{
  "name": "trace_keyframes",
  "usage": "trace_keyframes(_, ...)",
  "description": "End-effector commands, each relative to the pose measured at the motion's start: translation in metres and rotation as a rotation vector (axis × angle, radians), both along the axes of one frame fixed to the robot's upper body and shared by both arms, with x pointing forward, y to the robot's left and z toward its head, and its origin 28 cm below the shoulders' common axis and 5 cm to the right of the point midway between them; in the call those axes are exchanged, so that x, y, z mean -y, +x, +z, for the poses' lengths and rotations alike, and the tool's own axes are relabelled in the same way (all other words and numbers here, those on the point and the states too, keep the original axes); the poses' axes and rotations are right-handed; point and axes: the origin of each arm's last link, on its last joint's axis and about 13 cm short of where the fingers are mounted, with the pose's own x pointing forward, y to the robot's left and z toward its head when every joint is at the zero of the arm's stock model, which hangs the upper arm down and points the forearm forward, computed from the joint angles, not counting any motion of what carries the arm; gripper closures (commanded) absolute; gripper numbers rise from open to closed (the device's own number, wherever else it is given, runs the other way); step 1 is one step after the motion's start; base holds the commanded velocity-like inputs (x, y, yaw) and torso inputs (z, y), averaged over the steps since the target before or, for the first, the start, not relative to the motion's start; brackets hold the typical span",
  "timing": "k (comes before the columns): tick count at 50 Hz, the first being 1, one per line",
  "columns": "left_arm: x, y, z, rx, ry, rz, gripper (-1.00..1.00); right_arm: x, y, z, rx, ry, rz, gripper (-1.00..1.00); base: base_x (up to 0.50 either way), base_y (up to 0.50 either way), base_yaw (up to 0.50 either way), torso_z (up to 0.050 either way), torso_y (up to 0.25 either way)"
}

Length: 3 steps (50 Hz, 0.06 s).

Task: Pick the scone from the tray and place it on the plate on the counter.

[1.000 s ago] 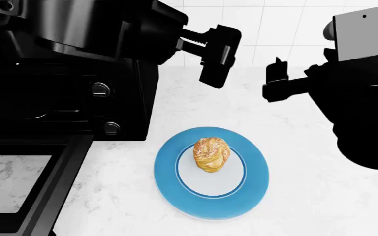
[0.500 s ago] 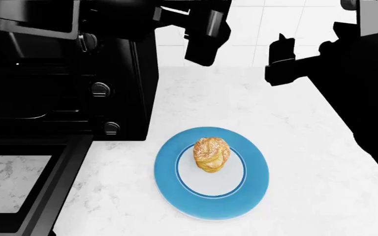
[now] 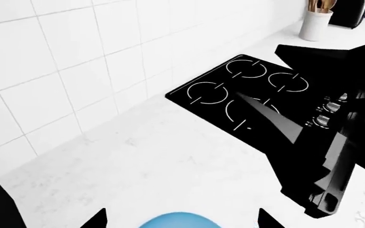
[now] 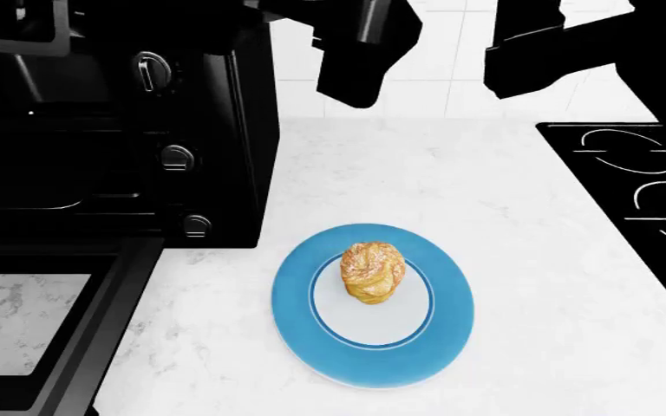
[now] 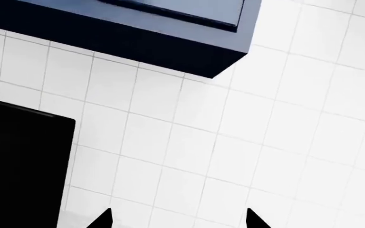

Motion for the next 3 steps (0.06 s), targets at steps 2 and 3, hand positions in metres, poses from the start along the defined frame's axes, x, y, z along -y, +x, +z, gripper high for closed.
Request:
trace_keyframes(2,-0.0042,-0.0011,0.0031,0.054,-0.047,0.017,-1.0,-0.0017,-0.0083,0.0084,0.038,-0.001,0.022,-1.0,0.0,0.0,0.0,0.0,0.0)
trace_keyframes(3,-0.0043,-0.0009,0.0031,0.055,-0.051,0.016,-1.0,-0.0018,-0.0085,0.0089,0.04,0.0,0.022,-1.0,0.0,0.0,0.0,0.0,0.0)
